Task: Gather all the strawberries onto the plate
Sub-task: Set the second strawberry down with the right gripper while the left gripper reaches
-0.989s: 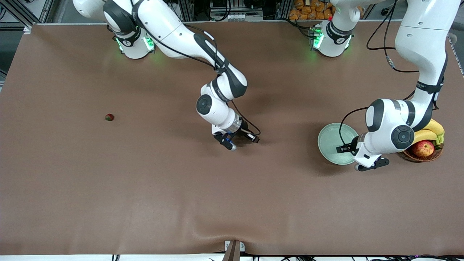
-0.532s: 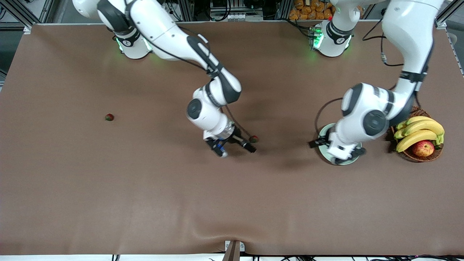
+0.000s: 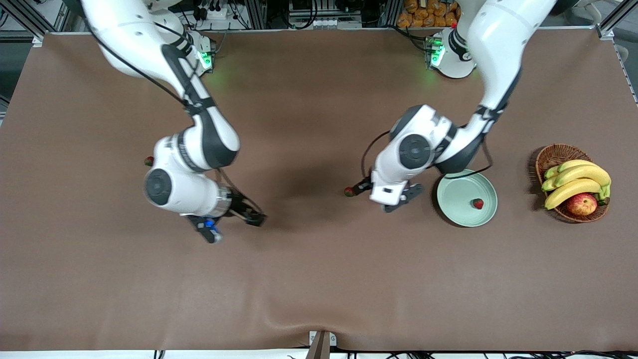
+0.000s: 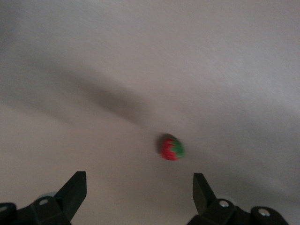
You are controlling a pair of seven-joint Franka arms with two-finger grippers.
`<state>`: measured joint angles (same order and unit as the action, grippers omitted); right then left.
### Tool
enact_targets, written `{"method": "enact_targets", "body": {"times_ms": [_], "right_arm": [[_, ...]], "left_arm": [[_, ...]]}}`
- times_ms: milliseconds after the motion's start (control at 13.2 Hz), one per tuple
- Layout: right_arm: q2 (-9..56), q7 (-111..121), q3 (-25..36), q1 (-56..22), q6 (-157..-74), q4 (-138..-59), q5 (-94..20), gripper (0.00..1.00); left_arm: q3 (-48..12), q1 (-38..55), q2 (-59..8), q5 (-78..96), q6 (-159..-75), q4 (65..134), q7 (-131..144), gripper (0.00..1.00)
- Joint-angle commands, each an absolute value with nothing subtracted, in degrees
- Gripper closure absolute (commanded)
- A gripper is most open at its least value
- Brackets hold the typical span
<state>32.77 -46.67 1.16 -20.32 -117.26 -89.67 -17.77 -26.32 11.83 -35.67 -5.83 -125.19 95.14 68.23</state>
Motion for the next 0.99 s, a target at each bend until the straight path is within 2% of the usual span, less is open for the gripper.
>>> {"method": "enact_targets", "body": {"times_ms": [0, 228, 380, 532, 760, 913], "right_arm": [[28.22, -33.81, -0.18, -15.40, -111.82, -95.00, -10.12, 0.00], [25.93, -16.85, -0.18, -7.32, -110.65, -100.70, -10.02, 0.00], [25.49, -6.29, -0.09, -1.96, -109.60, -103.52, -9.84, 0.00], [25.75, -0.11, 0.17, 1.39, -109.86, -105.55, -6.35, 0.00], [26.19, 0.35, 0.26, 3.07, -109.78, -107.92, 2.70, 0.00], [26.54, 0.44, 0.35, 4.13, -109.95, -109.85, 3.43, 0.00]], "left_arm": [[-23.65, 16.77, -42.17, -9.66, -127.78, 88.70, 71.62, 0.00], [-17.86, 23.44, -44.82, -9.84, -128.58, 86.49, 71.20, 0.00], [-15.65, 26.53, -46.40, -9.84, -130.42, 86.48, 70.93, 0.12], [-15.12, 27.33, -47.20, -10.28, -130.87, 86.57, 70.75, 0.15], [-15.12, 26.98, -47.20, -12.92, -130.78, 87.10, 70.58, 0.30], [-15.12, 26.81, -47.11, -12.83, -130.69, 87.19, 68.74, 0.41]]}}
